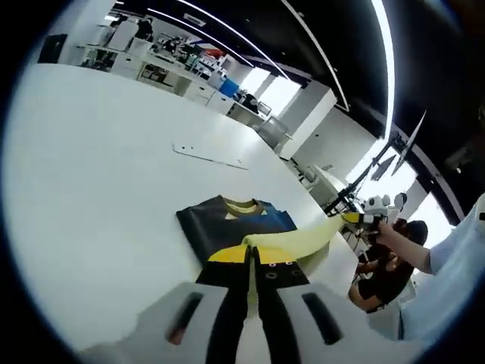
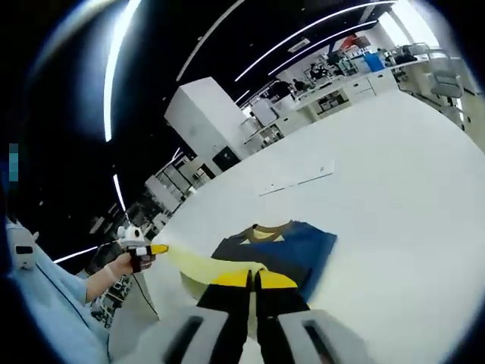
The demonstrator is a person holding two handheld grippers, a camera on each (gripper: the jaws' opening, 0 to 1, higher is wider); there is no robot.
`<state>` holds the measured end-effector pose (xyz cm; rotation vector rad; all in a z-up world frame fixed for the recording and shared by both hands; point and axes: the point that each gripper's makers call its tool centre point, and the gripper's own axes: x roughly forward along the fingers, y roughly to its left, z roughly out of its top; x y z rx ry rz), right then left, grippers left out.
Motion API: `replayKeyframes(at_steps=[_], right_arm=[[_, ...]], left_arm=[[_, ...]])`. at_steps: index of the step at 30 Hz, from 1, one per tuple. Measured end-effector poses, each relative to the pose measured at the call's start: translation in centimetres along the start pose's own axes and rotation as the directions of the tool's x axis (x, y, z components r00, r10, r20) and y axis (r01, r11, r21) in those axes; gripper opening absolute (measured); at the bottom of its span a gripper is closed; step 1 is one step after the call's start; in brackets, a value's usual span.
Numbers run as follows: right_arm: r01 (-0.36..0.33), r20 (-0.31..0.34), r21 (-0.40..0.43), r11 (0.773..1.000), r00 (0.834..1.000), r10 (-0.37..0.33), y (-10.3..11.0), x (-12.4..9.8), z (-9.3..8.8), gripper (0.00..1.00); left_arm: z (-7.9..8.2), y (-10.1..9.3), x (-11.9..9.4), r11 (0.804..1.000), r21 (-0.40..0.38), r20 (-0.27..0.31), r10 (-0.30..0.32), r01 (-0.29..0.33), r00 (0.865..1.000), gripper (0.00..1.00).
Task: Fold the garment on the visible template until the final outline fits inside the template.
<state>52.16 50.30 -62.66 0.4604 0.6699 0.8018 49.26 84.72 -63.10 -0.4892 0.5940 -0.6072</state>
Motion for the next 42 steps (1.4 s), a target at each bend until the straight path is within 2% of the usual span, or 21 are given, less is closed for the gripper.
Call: replayKeyframes(at_steps=[9, 16, 20, 25, 30, 33, 42], right_arm=[[0.02, 0.012, -0.028, 0.999, 1.0, -0.02, -2.8, 2.4, 3.2, 0.0], [0.037, 0.002, -0.031, 0.999, 0.999, -0.037, -4.3, 4.7, 3.8, 0.0], [0.06, -0.016, -0.023, 0.998, 0.998, -0.061, -5.7, 5.8, 3.4, 0.0], [0.091, -0.051, -0.02, 0.996, 0.994, -0.092, -7.7, 7.2, 2.9, 0.0], [0.124, -0.074, -0.001, 0.992, 0.99, -0.124, -9.5, 8.1, 2.1, 0.0], [0.138, -0.09, 0.011, 0.99, 0.987, -0.137, -10.7, 8.9, 1.7, 0.0], [0.176, -0.147, 0.011, 0.984, 0.974, -0.172, -12.2, 10.0, -0.9, 0.0]], left_arm=[[2.8, 2.1, 2.9, 0.999, 0.006, 0.038, 0.034, -0.035, 0.999, 0.0], [3.7, 4.0, 4.8, 0.997, -0.006, 0.064, 0.073, -0.073, 0.995, 0.0], [3.5, 5.0, 6.2, 0.996, -0.033, 0.063, 0.083, -0.081, 0.995, 0.0], [2.7, 7.1, 7.5, 0.989, -0.09, 0.038, 0.121, -0.117, 0.992, 0.0], [2.0, 8.9, 8.8, 0.983, -0.108, 0.018, 0.15, -0.148, 0.988, 0.0], [1.2, 9.9, 9.5, 0.98, -0.107, -0.007, 0.171, -0.17, 0.985, 0.0], [-0.6, 11.8, 10.7, 0.972, -0.092, -0.054, 0.211, -0.216, 0.976, 0.0]])
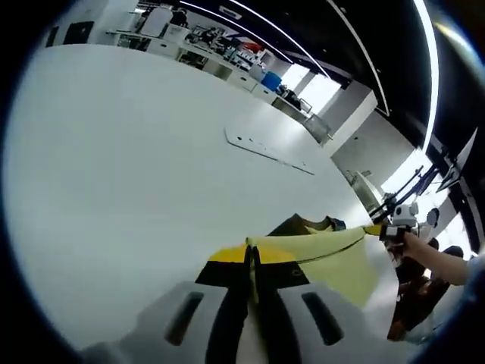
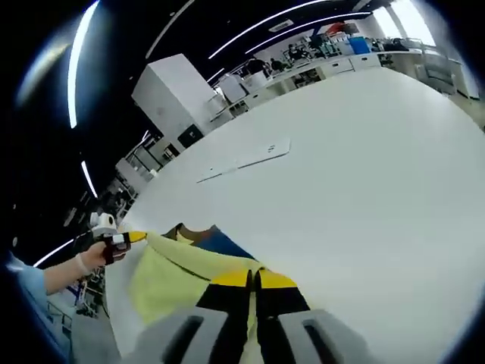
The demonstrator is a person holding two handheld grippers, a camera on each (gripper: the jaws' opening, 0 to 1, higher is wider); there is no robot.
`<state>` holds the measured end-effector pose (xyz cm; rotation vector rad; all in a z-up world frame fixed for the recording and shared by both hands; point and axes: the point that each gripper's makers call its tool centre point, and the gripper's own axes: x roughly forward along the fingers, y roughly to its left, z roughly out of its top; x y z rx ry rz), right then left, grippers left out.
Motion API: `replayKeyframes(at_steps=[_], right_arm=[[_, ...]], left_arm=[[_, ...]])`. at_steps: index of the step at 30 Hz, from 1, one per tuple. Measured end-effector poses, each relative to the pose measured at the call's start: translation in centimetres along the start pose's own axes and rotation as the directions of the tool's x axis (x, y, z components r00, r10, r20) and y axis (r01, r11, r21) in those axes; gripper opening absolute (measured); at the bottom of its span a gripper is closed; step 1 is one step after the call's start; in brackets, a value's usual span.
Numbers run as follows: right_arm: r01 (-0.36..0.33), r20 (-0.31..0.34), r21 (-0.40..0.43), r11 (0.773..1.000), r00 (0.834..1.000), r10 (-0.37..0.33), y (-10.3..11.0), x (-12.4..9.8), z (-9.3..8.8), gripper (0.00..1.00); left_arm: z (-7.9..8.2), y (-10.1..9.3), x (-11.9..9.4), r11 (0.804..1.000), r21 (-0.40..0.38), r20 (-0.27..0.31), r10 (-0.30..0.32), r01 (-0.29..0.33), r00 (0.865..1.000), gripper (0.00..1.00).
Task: Fold the garment on the visible template until the final outline fits inside the template.
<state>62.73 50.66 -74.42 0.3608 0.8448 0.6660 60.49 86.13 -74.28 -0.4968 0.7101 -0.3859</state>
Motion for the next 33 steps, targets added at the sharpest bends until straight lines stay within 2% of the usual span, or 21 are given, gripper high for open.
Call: replayKeyframes(at_steps=[12, 14, 18, 20, 22, 24, 28, 33], right_arm=[[0.013, -0.016, -0.015, 1.0, 1.0, -0.013, -0.5, 0.7, -0.6, 0.0], [0.009, -0.017, -0.034, 0.999, 1.0, -0.01, -0.2, 0.7, -0.7, 0.0], [0.018, -0.01, -0.134, 0.991, 1.0, -0.02, 0.1, 0.7, -0.6, 0.0], [0.02, -0.02, -0.14, 0.99, 1.0, -0.023, 0.3, 0.6, -0.8, 0.07], [0.014, -0.016, -0.164, 0.986, 1.0, -0.017, 0.7, 0.6, -0.8, 0.17], [0.0, -0.02, -0.19, 0.982, 1.0, -0.004, 1.2, 0.4, -1.0, 0.22], [-0.006, -0.047, -0.23, 0.973, 0.999, -0.005, 1.6, 0.2, -1.8, 0.22], [-0.02, -0.056, -0.248, 0.969, 0.998, 0.006, 2.0, 0.1, -2.4, 0.21]], left_arm=[[-1.0, 0.8, 0.8, 1.0, 0.0, -0.025, 0.031, -0.031, 0.999, 0.0], [-0.9, 0.7, 0.8, 1.0, 0.003, -0.023, 0.024, -0.024, 0.999, 0.0], [-0.6, 0.4, 0.6, 0.999, 0.029, -0.01, 0.015, -0.014, 1.0, 0.0], [-0.5, 0.1, 0.5, 0.999, 0.04, -0.006, 0.006, -0.006, 1.0, 0.0], [-0.3, 0.0, 0.3, 1.0, 0.031, 0.0, 0.0, 0.0, 1.0, 0.01], [-0.3, -0.5, 0.1, 0.999, 0.029, -0.004, -0.021, 0.022, 1.0, 0.02], [-0.6, -0.7, -0.4, 0.999, 0.032, -0.011, -0.034, 0.034, 0.999, 0.04], [-1.5, -1.2, -0.6, 0.997, 0.035, -0.037, -0.061, 0.062, 0.997, 0.03]])
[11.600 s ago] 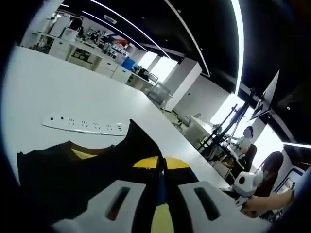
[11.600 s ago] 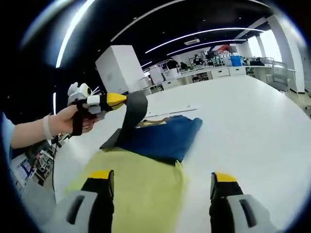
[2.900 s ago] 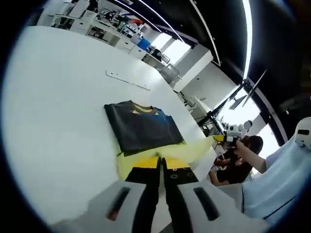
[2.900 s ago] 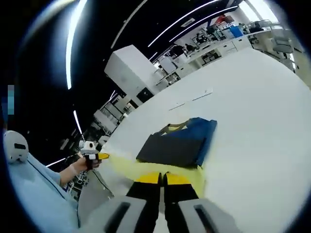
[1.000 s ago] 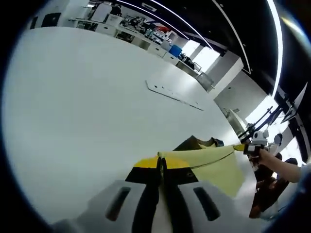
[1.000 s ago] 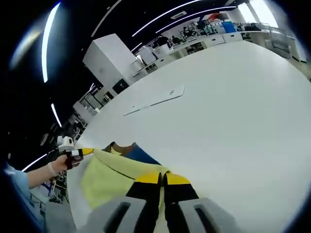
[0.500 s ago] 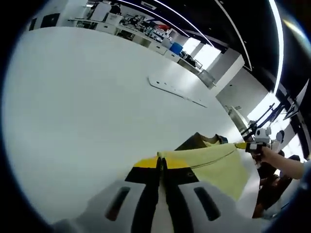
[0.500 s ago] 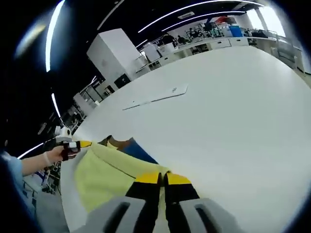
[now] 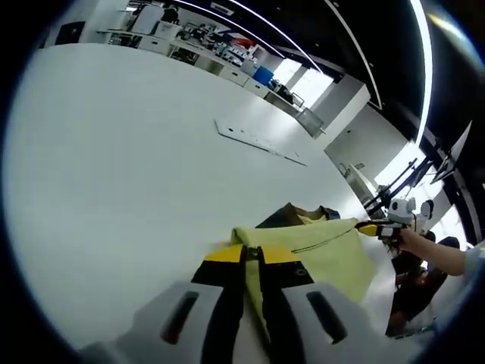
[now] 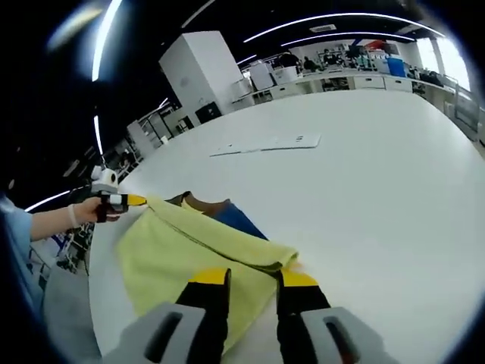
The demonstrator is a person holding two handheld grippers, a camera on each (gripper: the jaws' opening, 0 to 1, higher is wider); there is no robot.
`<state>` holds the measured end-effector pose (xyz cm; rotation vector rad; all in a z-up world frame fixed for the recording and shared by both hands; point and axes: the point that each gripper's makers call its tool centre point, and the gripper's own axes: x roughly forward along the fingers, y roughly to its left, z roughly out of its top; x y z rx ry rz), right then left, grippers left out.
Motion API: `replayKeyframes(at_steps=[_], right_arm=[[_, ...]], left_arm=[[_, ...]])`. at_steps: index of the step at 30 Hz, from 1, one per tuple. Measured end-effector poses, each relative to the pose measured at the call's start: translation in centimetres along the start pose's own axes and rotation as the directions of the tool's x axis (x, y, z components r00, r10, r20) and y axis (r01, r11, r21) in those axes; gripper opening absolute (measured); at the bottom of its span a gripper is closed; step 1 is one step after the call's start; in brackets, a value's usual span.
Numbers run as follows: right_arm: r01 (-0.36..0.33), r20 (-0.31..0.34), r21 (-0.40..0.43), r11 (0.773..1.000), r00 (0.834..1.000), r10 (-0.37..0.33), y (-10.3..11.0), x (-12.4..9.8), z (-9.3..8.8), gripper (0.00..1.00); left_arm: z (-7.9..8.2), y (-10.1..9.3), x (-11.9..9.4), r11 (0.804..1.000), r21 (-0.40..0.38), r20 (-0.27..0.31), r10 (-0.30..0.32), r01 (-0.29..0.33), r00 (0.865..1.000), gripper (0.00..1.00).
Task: Fold the garment on the visible template until the final outline fits inside the template.
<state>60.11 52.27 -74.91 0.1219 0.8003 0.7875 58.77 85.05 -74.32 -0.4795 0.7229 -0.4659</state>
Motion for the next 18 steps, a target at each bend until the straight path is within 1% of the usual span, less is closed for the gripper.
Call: replayKeyframes(at_steps=[3, 8, 10, 12, 13, 15, 18], right_arm=[[-0.013, 0.003, -0.001, 1.0, 1.0, 0.013, 0.2, 0.1, 0.0, 0.2], [-0.023, 0.007, 0.003, 1.0, 1.0, 0.023, 0.4, 0.5, 0.2, 0.19], [-0.023, 0.009, -0.003, 1.0, 1.0, 0.023, 0.4, 0.6, 0.3, 0.18], [-0.026, 0.022, -0.002, 1.0, 0.999, 0.026, 0.4, 0.8, 0.7, 0.18], [-0.027, 0.028, 0.001, 1.0, 0.999, 0.027, 0.4, 0.9, 1.0, 0.18], [-0.028, 0.037, 0.006, 1.0, 0.999, 0.028, 0.3, 1.2, 1.4, 0.18], [-0.023, 0.072, 0.01, 1.0, 0.997, 0.022, -0.1, 1.5, 2.6, 0.18]], left_arm=[[-0.5, -0.3, 0.1, 1.0, 0.001, -0.012, -0.014, 0.014, 1.0, 0.02], [-0.4, -0.9, 0.6, 0.999, -0.021, -0.005, -0.039, 0.039, 0.999, 0.01], [0.1, -1.4, 0.9, 0.998, -0.038, 0.014, -0.059, 0.059, 0.998, 0.0], [0.6, -1.6, 1.0, 0.997, -0.031, 0.03, -0.063, 0.064, 0.998, 0.01], [0.9, -1.5, 1.1, 0.998, -0.03, 0.042, -0.062, 0.063, 0.997, 0.02], [1.6, -1.3, 1.4, 0.997, -0.05, 0.059, -0.063, 0.066, 0.996, 0.01], [2.7, -0.8, 1.6, 0.995, -0.082, 0.099, -0.054, 0.062, 0.994, 0.02]])
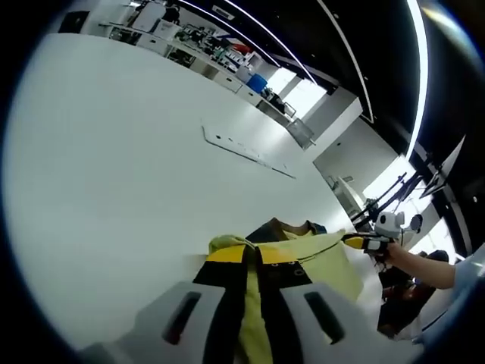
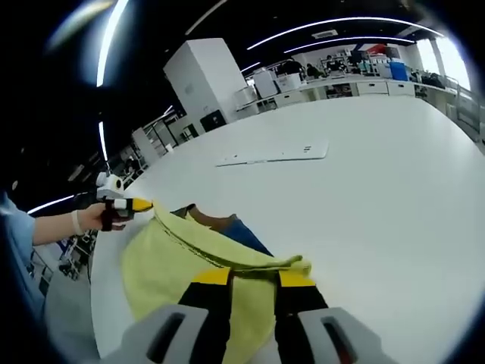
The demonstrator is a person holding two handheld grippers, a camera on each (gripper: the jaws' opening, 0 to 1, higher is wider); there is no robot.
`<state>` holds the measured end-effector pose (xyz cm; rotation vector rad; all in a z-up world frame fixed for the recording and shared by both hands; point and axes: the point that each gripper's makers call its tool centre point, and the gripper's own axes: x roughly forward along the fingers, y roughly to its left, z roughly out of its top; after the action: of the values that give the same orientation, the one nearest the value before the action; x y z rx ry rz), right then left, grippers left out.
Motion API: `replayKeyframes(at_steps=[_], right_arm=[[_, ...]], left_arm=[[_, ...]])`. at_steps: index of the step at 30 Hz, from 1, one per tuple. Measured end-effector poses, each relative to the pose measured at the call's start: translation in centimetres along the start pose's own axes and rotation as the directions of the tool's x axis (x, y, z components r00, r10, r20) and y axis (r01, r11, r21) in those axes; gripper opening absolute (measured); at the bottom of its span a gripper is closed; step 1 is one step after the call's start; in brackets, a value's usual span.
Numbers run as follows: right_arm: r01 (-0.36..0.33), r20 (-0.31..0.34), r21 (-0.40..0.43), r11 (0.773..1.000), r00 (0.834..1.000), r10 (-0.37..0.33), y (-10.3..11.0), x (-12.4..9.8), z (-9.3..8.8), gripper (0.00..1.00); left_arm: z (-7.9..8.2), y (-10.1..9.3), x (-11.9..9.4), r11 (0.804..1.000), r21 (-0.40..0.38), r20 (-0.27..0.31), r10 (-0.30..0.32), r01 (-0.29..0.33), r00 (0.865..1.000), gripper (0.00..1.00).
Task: Fold the garment on the visible template until the final outline fits inside the template.
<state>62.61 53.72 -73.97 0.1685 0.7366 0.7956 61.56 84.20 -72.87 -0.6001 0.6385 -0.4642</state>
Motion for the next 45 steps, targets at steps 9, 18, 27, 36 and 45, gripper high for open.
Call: replayKeyframes(at_steps=[9, 18, 27, 36, 45], right_arm=[[0.019, 0.041, 0.025, 1.0, 0.999, -0.02, -0.6, 0.7, 1.6, 0.18], [0.008, 0.025, 0.007, 1.0, 1.0, -0.008, 0.1, 0.0, 0.8, 0.23], [0.016, 0.025, -0.04, 0.999, 1.0, -0.015, 0.6, -1.1, -0.5, 0.54], [0.027, 0.038, -0.053, 0.998, 0.999, -0.025, 1.2, -2.2, -1.0, 0.76], [0.007, 0.032, -0.062, 0.998, 0.999, -0.005, 2.3, -3.4, -1.9, 0.88]], left_arm=[[1.7, 1.0, 0.0, 0.998, -0.048, 0.055, 0.029, -0.027, 0.998, 0.06], [0.7, -0.1, -0.7, 1.0, 0.013, 0.014, 0.011, -0.011, 1.0, 0.14], [-0.1, -1.7, -1.6, 0.995, 0.091, -0.029, -0.037, 0.04, 0.999, 0.42], [-1.4, -3.5, -2.7, 0.971, 0.224, -0.088, -0.066, 0.084, 0.994, 0.7], [-2.4, -4.3, -3.9, 0.953, 0.291, -0.113, -0.057, 0.088, 0.992, 0.99]])
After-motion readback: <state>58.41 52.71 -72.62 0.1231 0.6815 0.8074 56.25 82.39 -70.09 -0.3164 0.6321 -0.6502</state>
